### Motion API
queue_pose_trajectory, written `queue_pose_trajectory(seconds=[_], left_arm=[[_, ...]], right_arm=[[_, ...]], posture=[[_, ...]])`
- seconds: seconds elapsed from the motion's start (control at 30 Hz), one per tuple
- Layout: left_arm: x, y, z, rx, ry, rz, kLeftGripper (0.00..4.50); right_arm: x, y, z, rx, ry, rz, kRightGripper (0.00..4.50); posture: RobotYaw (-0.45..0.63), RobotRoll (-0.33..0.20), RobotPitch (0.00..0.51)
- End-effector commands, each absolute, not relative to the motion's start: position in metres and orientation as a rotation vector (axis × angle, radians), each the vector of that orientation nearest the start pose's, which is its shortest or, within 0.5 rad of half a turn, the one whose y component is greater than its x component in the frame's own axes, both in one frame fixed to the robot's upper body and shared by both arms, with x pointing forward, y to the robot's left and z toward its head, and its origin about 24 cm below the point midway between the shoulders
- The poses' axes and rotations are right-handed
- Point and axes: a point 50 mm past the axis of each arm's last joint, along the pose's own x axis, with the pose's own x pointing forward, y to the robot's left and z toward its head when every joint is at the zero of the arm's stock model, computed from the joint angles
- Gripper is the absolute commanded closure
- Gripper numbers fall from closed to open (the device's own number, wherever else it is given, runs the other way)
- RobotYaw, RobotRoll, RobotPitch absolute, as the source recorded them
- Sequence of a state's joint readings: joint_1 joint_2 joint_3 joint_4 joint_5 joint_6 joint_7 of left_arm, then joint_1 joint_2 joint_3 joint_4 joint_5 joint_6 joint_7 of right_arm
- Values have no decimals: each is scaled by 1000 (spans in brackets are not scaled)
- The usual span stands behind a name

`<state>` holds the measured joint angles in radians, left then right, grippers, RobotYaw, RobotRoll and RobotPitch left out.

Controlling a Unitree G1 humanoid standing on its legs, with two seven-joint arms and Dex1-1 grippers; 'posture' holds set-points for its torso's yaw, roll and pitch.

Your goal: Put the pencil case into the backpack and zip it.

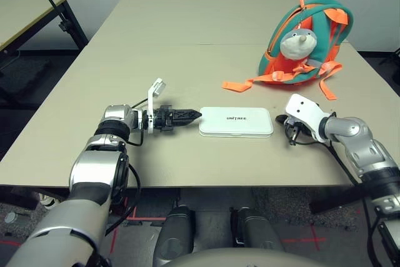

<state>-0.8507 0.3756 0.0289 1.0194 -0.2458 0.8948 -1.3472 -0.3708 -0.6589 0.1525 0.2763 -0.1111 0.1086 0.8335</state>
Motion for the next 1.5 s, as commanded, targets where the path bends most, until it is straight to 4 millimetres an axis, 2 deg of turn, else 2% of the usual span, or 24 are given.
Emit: queue_pose_trajectory(seconds=[0.03, 0.43, 0.53, 0.73, 0.9, 1.13, 1.4, 1.5], left_arm=[[317, 170, 40, -712, 962, -1026, 0], [316, 169, 41, -747, 972, -1021, 0], [316, 169, 42, -754, 976, -1023, 0], [315, 169, 41, -730, 996, -1026, 0], [313, 170, 38, -714, 1017, -1026, 0], [312, 174, 34, -687, 1040, -1002, 0], [310, 178, 32, -704, 1047, -975, 0], [310, 178, 32, -705, 1046, -975, 0]], right_arm=[[303, -222, 80, -760, 371, 798, 4450], [298, -220, 75, -824, 405, 833, 4450], [297, -205, 72, -831, 390, 882, 4450], [302, -161, 73, -832, 314, 995, 4450], [305, -140, 76, -833, 277, 1041, 4450], [307, -131, 77, -850, 268, 1077, 4450], [308, -137, 78, -872, 281, 1075, 4450], [307, -127, 78, -868, 265, 1107, 4450]], posture=[[120, 0, 64], [113, 0, 63], [112, 0, 65], [106, 0, 63], [108, 0, 62], [104, 0, 64], [105, 0, 67], [107, 0, 69]])
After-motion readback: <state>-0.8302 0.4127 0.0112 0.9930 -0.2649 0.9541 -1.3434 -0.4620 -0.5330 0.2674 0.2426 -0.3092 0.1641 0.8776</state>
